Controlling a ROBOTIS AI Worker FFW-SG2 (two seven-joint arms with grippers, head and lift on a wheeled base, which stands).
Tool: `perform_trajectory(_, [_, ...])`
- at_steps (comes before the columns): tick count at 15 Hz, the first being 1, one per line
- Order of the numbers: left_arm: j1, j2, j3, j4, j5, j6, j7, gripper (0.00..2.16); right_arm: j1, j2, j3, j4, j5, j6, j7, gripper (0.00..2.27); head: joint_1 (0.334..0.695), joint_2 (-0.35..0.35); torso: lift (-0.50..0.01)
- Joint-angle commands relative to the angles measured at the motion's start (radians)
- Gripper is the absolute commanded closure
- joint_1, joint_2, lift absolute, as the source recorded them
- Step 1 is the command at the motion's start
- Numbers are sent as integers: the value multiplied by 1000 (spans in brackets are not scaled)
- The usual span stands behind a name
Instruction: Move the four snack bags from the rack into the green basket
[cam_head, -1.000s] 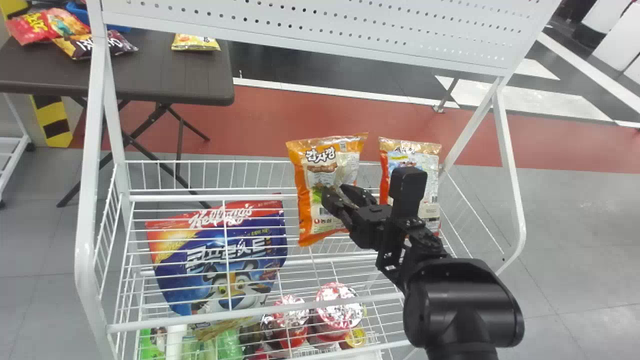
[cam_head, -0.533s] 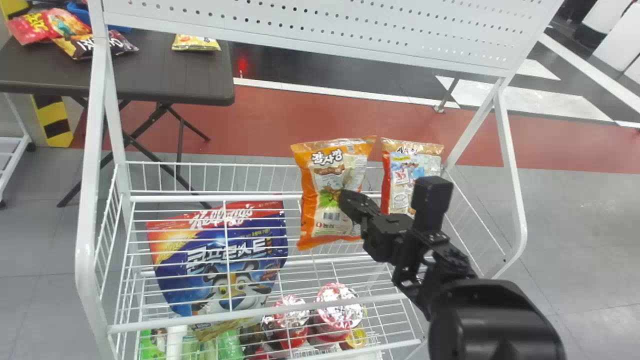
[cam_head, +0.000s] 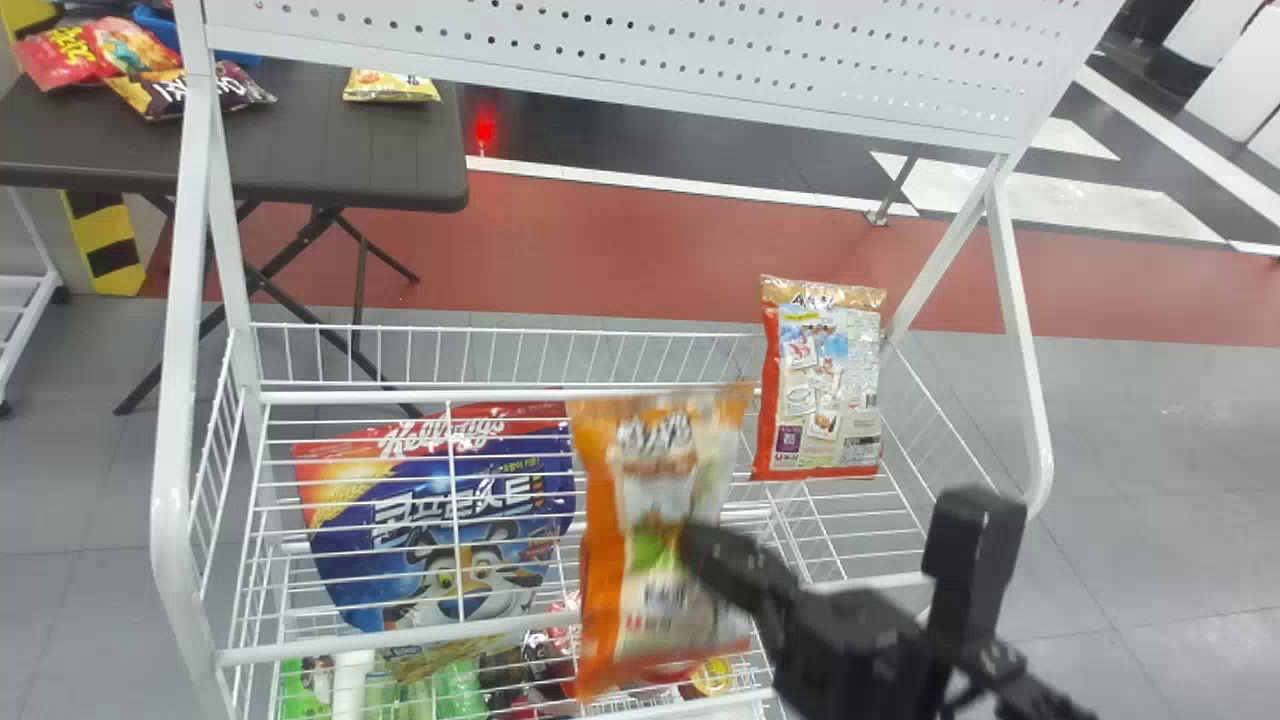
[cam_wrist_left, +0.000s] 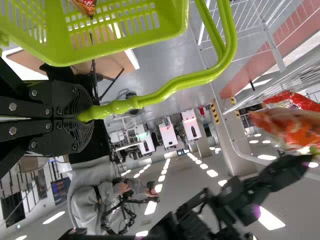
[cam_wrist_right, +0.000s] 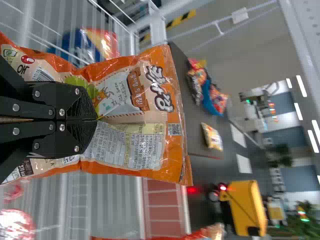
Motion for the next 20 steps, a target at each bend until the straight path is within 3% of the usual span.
perform_trajectory(1, [-1, 1, 4, 2, 3, -3, 0, 1848, 101, 2, 8, -34, -5, 121, 2, 2145, 695, -350, 0])
perform_trajectory(4, [-4, -1, 6, 3, 5, 0, 1, 1845, 169, 1, 25, 4, 0, 253, 56, 2145, 695, -350, 0])
perform_trajectory(7, [-7, -1, 3, 6, 5, 0, 3, 1845, 180, -18, 86, 120, 33, 259, 56, 2145, 695, -350, 0])
perform_trajectory(11, [-9, -4, 1, 9, 3, 0, 6, 1845, 175, -64, 197, 236, 73, 259, 56, 2145, 695, -350, 0])
perform_trajectory(19, [-4, -4, -2, 6, 0, -3, 3, 1845, 111, -68, 372, 405, 90, -130, -24, 2145, 695, -350, 0])
perform_trajectory(20, [-2, -4, 0, 6, 0, -3, 3, 1845, 103, -68, 385, 417, 96, -124, -24, 2145, 695, -310, 0])
